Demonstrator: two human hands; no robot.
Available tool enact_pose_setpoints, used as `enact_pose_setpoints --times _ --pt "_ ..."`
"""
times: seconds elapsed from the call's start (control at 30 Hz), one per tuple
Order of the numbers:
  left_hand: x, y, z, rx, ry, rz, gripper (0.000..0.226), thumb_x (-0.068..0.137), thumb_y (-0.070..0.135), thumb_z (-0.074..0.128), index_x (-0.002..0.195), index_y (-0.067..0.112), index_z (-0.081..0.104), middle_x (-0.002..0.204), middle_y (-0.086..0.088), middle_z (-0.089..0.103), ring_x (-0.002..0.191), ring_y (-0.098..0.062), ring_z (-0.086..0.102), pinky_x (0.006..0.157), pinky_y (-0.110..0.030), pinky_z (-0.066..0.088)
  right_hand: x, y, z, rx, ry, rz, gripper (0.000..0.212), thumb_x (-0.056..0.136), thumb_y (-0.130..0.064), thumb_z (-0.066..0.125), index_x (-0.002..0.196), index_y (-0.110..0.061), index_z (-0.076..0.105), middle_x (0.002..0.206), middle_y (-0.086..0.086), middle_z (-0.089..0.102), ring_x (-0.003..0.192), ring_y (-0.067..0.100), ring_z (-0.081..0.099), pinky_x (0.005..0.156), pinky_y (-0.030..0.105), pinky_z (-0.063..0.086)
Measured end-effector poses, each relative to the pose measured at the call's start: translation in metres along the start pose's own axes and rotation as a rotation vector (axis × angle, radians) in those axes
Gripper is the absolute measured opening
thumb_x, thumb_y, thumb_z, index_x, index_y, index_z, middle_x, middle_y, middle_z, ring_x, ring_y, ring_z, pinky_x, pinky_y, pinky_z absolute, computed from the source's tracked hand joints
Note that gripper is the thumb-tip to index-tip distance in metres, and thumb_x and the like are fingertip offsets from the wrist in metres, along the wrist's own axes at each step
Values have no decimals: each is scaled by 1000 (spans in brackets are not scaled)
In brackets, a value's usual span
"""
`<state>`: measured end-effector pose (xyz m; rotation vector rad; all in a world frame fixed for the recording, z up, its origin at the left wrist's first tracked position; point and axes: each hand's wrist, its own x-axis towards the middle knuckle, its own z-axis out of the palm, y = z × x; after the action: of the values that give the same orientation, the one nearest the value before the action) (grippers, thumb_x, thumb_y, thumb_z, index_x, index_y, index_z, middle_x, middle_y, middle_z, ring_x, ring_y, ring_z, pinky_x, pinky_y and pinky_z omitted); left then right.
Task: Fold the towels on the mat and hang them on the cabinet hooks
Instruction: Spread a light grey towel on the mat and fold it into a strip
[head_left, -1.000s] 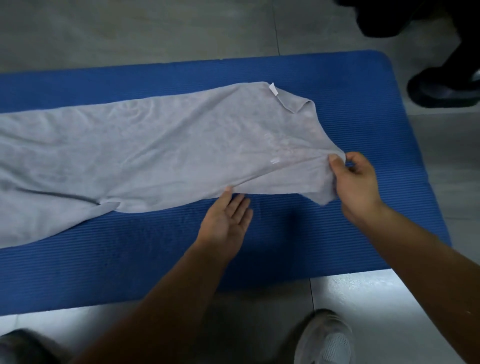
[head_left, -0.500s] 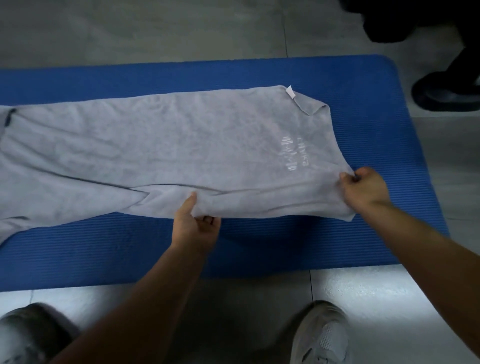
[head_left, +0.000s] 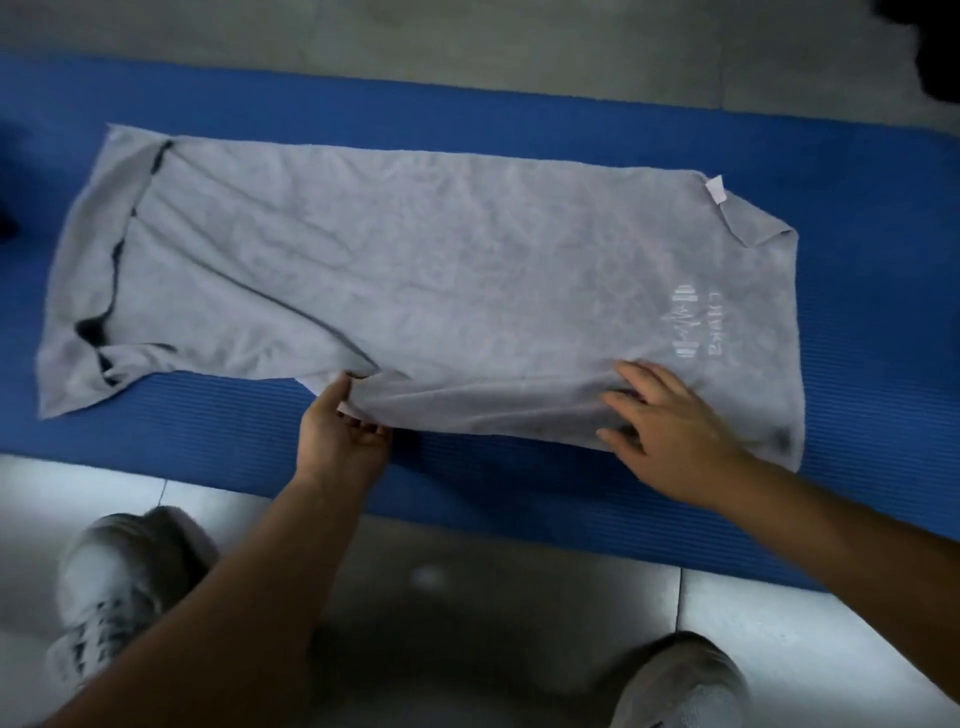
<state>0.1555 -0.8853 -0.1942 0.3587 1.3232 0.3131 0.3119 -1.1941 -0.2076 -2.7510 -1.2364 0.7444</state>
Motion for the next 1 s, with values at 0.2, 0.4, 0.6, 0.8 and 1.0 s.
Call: enact_pose_setpoints --times 0.2,0.4,0.6,0.8,1.0 --pt "16 50 -53 137 383 208 30 80 18 83 81 17 53 61 -3 56 52 -14 55 52 -25 50 37 -40 -46 -243 -66 -9 50 94 -57 32 107 -22 65 114 4 60 105 26 55 85 39 50" --pt "35 160 -54 668 474 357 27 83 23 72 67 9 56 58 -11 56 55 -26 53 59 -34 45 140 -159 -114 -95 -251 -376 40 100 -49 46 127 -22 58 128 1 60 113 23 58 88 33 46" --pt "39 303 -60 1525 143 310 25 90 32 72 92 7 71 86 -13 75 76 -27 70 71 -35 59 236 -311 -159 143 -257 -416 32 99 -44 51 118 -22 64 116 -2 66 100 18 62 93 39 52" --pt "87 358 -126 1413 250 504 19 86 40 70 87 22 62 93 -2 66 89 -25 61 71 -32 42 346 -406 -149 285 -139 -269 37 100 -37 54 132 -20 58 135 -1 59 116 17 58 92 27 45" --pt "129 347 -178 1445 289 481 42 85 64 63 84 24 53 84 2 59 81 -23 55 68 -34 40 452 -454 -123 198 17 -177 32 99 -36 53 122 -15 59 129 5 55 114 26 57 86 29 42"
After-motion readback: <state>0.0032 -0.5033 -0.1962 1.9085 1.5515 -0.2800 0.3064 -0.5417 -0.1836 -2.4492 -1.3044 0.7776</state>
